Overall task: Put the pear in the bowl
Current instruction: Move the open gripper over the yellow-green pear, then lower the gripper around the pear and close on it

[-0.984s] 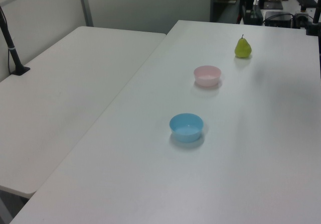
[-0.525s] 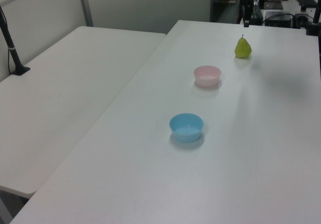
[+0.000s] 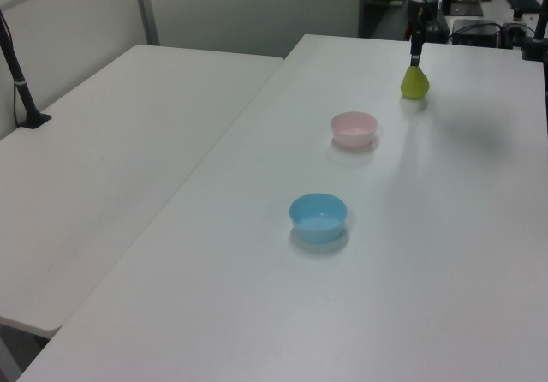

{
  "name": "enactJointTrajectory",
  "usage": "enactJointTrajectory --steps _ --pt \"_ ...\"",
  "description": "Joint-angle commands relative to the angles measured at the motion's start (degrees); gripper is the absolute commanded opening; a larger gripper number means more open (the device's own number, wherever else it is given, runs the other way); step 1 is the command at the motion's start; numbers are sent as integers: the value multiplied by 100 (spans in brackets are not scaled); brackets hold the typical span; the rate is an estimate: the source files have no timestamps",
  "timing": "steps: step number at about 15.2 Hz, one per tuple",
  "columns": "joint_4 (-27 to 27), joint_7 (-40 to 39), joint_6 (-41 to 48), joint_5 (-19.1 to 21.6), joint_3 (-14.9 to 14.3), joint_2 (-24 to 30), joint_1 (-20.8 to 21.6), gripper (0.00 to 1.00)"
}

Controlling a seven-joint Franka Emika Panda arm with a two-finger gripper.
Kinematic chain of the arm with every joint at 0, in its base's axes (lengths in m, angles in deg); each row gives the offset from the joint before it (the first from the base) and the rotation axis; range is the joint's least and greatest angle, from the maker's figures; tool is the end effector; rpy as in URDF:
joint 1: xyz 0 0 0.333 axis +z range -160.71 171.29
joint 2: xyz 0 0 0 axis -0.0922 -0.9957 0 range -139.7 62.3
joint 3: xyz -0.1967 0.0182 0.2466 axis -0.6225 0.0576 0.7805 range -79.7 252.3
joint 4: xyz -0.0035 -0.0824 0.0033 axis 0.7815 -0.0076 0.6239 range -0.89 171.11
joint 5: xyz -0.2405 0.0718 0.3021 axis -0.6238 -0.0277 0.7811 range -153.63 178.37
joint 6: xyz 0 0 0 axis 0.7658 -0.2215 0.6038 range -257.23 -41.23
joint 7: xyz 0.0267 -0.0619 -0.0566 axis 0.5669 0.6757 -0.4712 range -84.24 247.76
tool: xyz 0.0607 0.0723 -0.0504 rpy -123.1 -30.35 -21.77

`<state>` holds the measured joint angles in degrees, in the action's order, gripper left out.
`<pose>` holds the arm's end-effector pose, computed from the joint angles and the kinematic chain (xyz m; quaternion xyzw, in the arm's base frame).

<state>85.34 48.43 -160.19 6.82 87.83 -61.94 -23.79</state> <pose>0.6010 -0.3221 0.4139 0.9960 0.0699 0.0144 0.0530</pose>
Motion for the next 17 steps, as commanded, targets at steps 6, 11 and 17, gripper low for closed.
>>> enactJointTrajectory --steps 6,11,17 --pt "109 -122 -570 -113 -126 -303 -71 100" --pt "188 -122 -737 -104 -126 -391 -71 87" --pt "249 -122 -737 -104 -126 -435 -71 61"
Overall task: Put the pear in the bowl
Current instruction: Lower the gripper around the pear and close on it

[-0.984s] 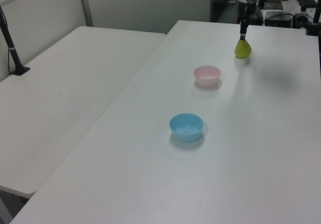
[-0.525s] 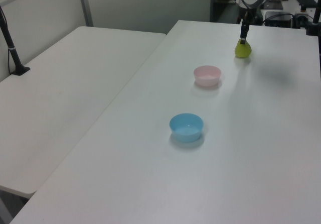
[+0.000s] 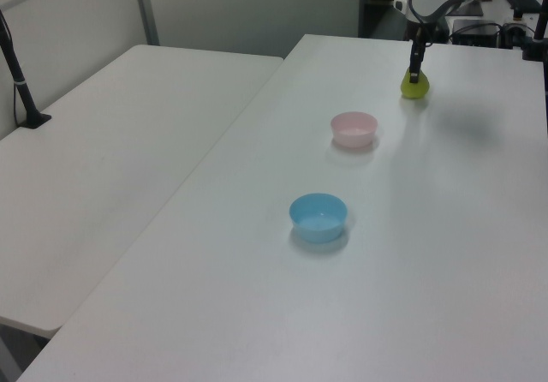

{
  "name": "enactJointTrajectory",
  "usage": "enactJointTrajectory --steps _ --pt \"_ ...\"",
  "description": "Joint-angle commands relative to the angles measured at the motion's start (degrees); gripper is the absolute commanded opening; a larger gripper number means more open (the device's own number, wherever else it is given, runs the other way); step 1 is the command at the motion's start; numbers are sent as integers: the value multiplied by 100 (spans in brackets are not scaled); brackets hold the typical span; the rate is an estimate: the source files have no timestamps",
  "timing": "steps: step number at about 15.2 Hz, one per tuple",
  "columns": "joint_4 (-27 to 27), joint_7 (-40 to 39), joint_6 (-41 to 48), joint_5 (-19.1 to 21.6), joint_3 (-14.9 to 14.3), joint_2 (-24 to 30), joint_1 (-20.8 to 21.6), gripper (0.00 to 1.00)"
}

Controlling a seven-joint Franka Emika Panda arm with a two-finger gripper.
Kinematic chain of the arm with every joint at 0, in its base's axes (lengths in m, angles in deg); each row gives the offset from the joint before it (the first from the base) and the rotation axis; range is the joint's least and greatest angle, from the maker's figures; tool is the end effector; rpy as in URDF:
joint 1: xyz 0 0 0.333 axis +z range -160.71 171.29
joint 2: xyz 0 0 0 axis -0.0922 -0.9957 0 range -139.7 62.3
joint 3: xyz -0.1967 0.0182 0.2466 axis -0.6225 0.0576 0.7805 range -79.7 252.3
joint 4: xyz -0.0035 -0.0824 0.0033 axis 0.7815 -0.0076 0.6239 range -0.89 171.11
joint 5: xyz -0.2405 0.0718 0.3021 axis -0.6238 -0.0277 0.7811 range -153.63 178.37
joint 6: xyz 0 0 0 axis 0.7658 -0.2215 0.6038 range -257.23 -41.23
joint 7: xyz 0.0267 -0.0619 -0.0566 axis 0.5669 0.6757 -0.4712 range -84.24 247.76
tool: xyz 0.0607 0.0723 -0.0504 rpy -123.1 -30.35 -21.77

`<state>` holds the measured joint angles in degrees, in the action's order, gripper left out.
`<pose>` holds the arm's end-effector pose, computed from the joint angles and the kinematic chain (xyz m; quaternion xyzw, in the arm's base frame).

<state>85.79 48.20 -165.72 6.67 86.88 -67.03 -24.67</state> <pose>0.6028 -0.3452 0.3582 0.9965 0.0613 0.0123 0.0546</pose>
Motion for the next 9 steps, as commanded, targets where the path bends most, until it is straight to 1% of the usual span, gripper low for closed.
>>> enactJointTrajectory --steps 1,2,6,7,9 --pt "239 -98 -185 -89 -31 74 16 50" --pt "239 -98 -185 -89 -31 39 16 43" --pt "256 -115 -194 -185 -23 -40 34 6" --pt "283 -116 -194 -194 -23 -40 34 0" --pt "274 -107 -150 -194 -14 -23 43 0"
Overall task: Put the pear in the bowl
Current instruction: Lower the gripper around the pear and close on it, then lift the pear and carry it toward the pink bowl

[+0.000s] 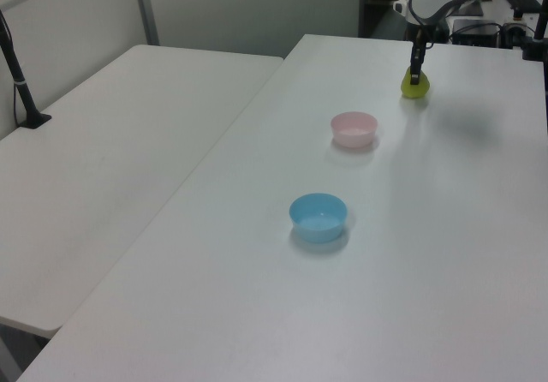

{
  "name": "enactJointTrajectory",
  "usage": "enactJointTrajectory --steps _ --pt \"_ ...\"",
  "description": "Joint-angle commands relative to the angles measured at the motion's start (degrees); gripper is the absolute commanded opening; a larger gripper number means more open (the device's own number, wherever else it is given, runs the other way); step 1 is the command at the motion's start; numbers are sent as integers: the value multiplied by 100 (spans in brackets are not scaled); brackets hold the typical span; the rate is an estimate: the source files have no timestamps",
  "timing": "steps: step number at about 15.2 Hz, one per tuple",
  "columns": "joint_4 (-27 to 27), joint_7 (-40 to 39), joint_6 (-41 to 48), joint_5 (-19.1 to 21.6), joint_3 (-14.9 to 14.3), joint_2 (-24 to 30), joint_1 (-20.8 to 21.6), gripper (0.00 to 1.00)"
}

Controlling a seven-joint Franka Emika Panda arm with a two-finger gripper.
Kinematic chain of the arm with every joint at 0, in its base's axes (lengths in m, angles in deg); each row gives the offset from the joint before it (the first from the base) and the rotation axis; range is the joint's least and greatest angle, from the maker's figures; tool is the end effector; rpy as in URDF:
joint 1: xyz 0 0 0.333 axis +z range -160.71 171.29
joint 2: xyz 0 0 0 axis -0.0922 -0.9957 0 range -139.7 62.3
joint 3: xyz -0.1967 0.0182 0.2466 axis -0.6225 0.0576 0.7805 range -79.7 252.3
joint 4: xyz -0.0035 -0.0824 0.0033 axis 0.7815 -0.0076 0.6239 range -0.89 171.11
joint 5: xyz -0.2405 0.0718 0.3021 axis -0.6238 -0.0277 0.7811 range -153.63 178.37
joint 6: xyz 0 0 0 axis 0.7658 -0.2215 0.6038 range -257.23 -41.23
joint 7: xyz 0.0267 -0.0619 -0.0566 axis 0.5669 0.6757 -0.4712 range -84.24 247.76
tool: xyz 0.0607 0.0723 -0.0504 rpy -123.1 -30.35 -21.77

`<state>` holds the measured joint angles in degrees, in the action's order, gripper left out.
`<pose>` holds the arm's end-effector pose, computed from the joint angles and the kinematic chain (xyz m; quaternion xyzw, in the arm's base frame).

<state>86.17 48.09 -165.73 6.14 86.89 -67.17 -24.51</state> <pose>0.6025 -0.3431 0.3534 0.9962 0.0664 0.0066 0.0555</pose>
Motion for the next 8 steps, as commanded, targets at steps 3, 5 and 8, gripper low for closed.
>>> enactJointTrajectory --steps 3,5,8 --pt "184 -44 35 -133 29 174 44 0" --pt "-8 -17 596 -124 46 324 97 0" --pt "-342 -17 1231 -71 37 509 316 0"
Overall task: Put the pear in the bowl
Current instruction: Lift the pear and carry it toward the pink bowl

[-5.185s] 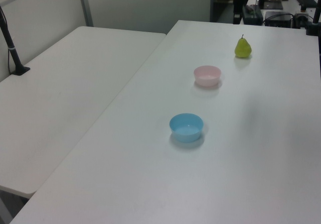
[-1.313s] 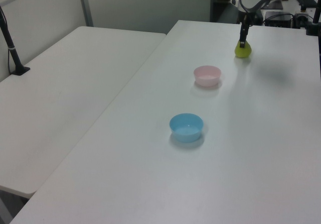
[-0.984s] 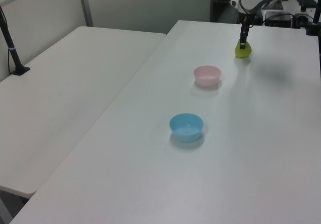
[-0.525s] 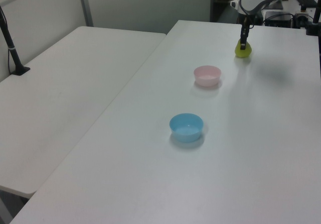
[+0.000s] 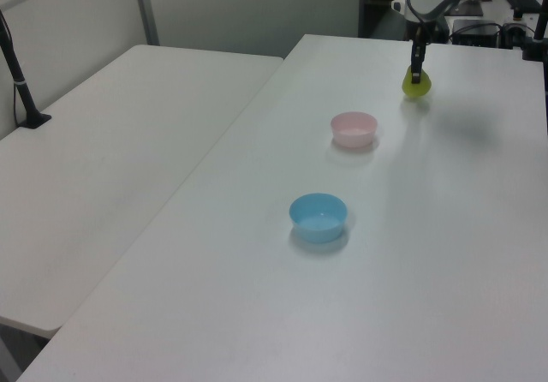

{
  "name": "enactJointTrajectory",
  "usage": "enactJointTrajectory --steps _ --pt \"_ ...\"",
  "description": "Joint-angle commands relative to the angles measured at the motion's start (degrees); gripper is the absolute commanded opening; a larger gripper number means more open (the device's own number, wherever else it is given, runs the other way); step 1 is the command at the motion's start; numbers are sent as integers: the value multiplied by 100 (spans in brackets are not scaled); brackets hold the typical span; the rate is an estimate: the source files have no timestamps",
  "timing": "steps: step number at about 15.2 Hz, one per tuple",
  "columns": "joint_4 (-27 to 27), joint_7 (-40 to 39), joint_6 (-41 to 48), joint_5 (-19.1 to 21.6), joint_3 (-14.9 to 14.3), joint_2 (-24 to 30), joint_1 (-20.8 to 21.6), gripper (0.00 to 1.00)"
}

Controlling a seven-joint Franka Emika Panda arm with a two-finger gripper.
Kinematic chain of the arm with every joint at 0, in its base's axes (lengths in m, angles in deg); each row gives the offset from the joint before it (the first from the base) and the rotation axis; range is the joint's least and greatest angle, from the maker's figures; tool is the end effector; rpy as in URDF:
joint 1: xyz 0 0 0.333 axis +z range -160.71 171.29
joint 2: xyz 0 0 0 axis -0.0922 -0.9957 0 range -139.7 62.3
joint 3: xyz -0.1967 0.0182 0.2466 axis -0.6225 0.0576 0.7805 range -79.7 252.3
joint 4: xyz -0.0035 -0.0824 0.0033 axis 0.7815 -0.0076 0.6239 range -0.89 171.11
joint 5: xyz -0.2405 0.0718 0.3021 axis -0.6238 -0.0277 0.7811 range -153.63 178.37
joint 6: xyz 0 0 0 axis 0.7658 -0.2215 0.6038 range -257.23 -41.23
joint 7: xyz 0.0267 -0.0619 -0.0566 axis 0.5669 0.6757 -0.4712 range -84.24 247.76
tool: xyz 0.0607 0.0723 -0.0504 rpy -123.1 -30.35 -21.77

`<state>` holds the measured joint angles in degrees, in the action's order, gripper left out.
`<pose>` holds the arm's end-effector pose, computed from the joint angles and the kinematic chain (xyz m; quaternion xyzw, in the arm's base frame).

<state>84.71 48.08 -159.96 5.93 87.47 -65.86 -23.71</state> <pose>0.6044 -0.3281 0.3719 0.9961 0.0753 -0.0158 0.0433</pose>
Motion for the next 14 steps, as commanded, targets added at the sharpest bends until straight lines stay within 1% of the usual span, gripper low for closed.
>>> enactJointTrajectory --steps 1,3,5,6,10,12,14 --pt "-250 -16 777 -42 -11 448 280 0" --pt "-434 2 1101 -16 -11 641 333 0" --pt "-811 2 1760 2 -29 861 587 0" --pt "-874 2 1980 -7 -29 967 702 0" --pt "-865 37 2350 28 -99 1424 1290 0" --pt "-857 238 2448 133 -108 1599 1449 0" --pt "-822 274 2500 177 -108 1723 1633 0"
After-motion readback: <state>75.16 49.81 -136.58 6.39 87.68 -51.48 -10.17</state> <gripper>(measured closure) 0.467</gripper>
